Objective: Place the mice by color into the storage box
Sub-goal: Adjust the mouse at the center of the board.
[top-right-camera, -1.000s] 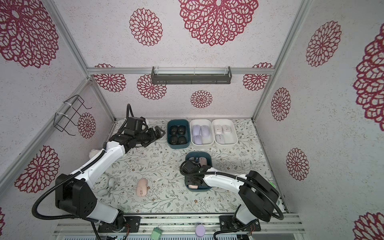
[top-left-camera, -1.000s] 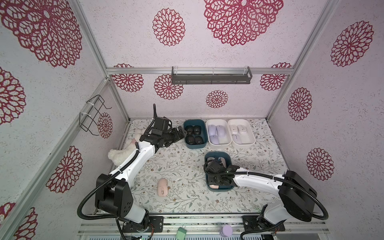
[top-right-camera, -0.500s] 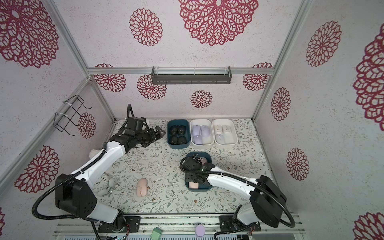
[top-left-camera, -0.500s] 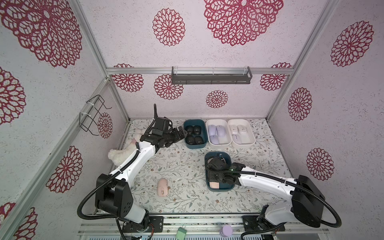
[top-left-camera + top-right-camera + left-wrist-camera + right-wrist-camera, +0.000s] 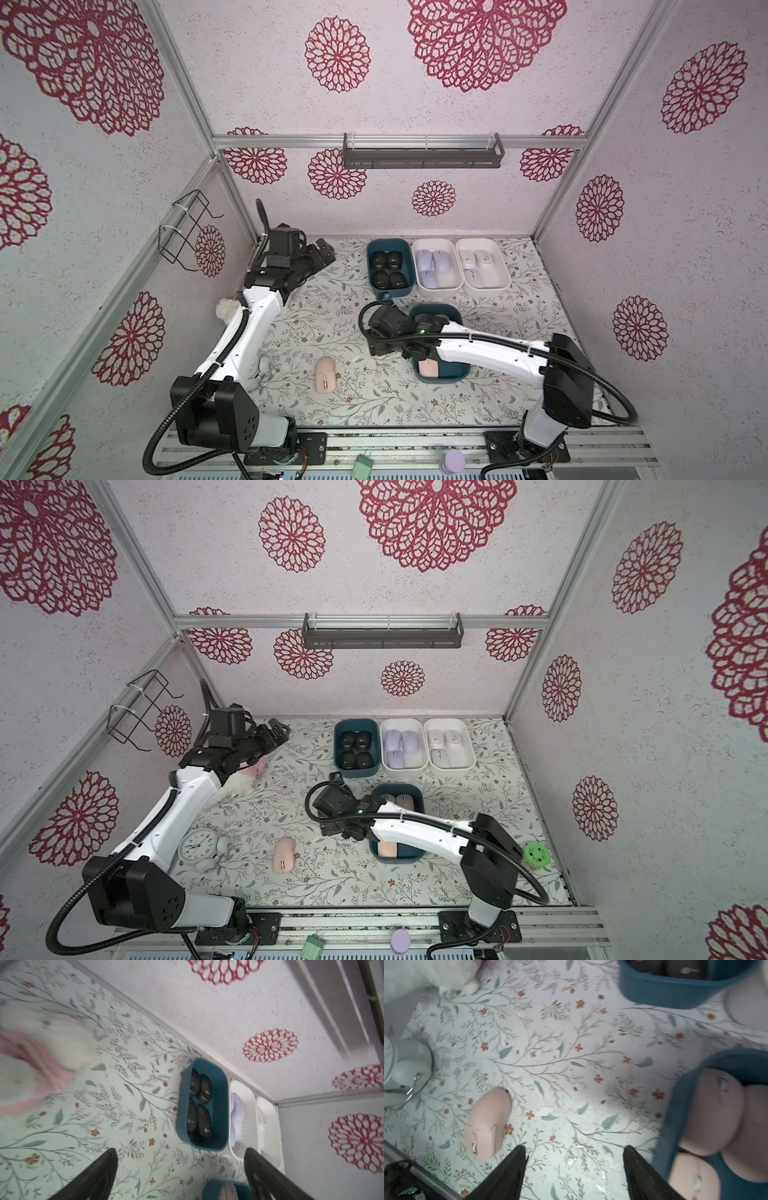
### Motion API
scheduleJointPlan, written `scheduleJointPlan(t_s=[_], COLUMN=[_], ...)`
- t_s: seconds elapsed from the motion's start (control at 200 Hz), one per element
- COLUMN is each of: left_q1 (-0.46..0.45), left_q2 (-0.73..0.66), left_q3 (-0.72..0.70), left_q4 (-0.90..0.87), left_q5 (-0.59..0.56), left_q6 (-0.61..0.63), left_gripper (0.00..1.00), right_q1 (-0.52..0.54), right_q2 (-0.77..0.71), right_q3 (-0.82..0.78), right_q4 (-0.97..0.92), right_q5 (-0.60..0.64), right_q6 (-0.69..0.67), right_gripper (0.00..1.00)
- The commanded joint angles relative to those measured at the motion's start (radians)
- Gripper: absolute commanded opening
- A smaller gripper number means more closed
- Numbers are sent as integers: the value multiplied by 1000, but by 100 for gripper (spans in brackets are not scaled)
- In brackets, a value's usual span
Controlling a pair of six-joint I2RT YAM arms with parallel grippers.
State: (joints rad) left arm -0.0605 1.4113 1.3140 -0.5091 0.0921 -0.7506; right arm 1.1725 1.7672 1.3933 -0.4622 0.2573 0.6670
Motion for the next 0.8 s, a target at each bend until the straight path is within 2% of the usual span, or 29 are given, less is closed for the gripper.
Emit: scheduleJointPlan(t_s=[0.0, 0.24, 0.385, 0.525, 0.666, 0.791], left_q1=[65, 119, 120, 119, 119, 119], left_q2=[-30, -30, -14, -11, -9, -2], left_q3=[-11, -21, -16, -19, -25, -24], left_q4=[25, 31, 34, 39, 50, 55], left_q5=[-31, -50, -17, -10, 13, 47], left_q6=[-13, -12, -19, -25, -37, -52], left_gripper=[97, 97, 97, 97, 97, 97], right_q1=[77, 140, 147, 148, 147, 132], right_q2=[106, 374, 491, 545, 541, 467], right_q3=[127, 425, 549, 588, 582, 492], right_q4=[-4, -92, -175, -229, -265, -234], right_q5=[-29, -80, -44, 13, 29, 45], right_q6=[-98, -164, -143, -137, -146, -146], right_gripper=[81, 88, 88, 86, 70, 70])
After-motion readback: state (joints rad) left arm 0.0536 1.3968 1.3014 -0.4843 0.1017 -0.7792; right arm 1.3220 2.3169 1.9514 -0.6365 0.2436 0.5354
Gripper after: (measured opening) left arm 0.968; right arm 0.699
